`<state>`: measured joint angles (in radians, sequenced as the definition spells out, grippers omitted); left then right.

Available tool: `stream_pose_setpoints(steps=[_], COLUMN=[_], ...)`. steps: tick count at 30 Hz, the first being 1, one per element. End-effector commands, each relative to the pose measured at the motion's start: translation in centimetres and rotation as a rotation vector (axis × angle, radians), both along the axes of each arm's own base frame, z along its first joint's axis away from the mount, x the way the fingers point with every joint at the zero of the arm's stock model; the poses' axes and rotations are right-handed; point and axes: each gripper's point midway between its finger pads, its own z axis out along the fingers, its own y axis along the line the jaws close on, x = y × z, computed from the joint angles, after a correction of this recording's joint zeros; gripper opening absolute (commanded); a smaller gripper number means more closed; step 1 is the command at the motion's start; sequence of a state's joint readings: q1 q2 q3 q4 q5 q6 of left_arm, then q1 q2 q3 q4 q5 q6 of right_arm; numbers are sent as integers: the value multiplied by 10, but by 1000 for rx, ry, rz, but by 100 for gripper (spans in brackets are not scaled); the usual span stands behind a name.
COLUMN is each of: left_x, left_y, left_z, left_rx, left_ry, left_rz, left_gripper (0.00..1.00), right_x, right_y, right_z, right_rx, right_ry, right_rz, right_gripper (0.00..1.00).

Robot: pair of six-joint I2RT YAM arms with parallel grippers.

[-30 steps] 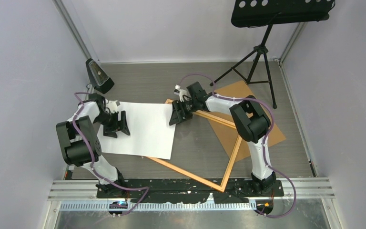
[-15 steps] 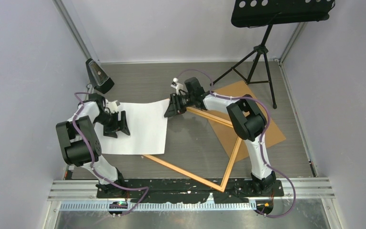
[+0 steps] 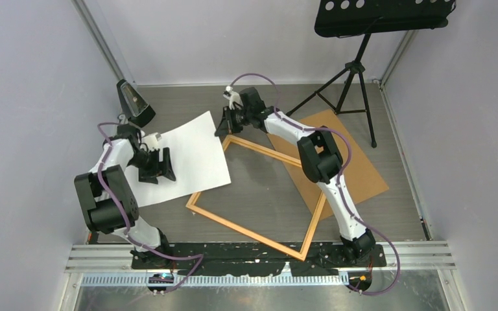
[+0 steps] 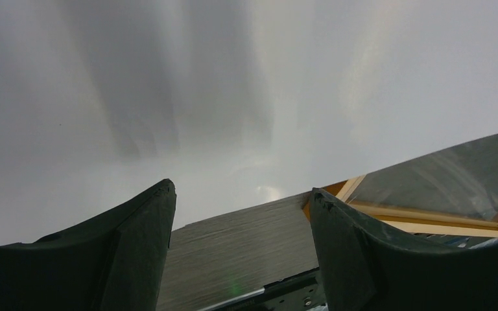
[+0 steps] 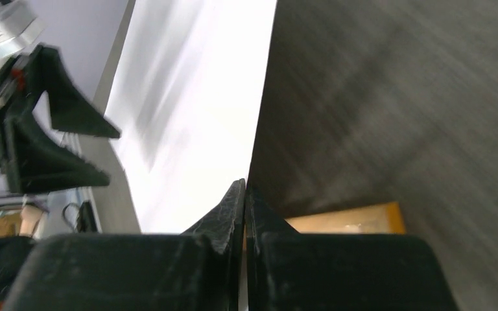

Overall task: Put the photo into the frame
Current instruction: Move the photo to the center of the board.

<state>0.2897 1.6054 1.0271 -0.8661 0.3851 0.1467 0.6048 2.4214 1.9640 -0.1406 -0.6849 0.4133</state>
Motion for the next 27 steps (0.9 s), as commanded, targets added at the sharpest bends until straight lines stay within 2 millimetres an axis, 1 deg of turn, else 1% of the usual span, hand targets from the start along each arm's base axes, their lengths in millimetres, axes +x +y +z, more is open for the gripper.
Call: stream_pose_setpoints(steps=[1, 5, 8, 10, 11, 14, 15, 16, 17, 19, 20, 21, 22, 24, 26, 27], left_x=[15, 16, 20, 22, 23, 26, 27, 28, 28, 28, 28, 27, 27, 25, 23, 22], left_y=[4, -3, -11, -19, -24, -38, -43, -47, -52, -61, -64, -68, -72, -82, -90, -93], left_z=[33, 43, 45, 46, 46, 45, 45, 45, 45, 43, 42, 41, 40, 36, 31, 29], left_rx=[36, 6, -25, -43, -51, -80, -89, -95, -102, -110, -111, -111, -113, -117, -114, -110], left_ry=[-126, -167, -189, -194, -194, -199, -199, -198, -194, -183, -177, -171, -165, -148, -128, -121], left_rz=[-33, -58, -90, -121, -135, -178, -192, -202, -216, -239, -248, -257, -266, -293, -320, -328], left_gripper=[75, 75, 75, 76, 76, 76, 76, 76, 76, 75, 76, 76, 76, 76, 76, 76], right_x=[43, 69, 83, 92, 98, 110, 115, 118, 124, 132, 136, 138, 141, 141, 136, 131], right_y=[-3, -9, -12, -15, -17, -21, -23, -24, -28, -35, -40, -43, -49, -58, -66, -70], right_z=[15, 27, 33, 40, 44, 57, 61, 60, 65, 64, 64, 63, 62, 61, 59, 70], right_rx=[-40, -53, -60, -67, -67, -63, -62, -66, -65, -71, -73, -76, -81, -87, -98, -98], right_ry=[-88, -185, -230, -271, -298, -352, -370, -377, -392, -402, -401, -399, -393, -371, -344, -348], right_rz=[-72, -111, -140, -158, -165, -185, -192, -196, -208, -226, -237, -243, -251, -249, -236, -231], right_gripper=[6, 6, 6, 10, 14, 19, 20, 21, 23, 33, 44, 48, 58, 67, 71, 71])
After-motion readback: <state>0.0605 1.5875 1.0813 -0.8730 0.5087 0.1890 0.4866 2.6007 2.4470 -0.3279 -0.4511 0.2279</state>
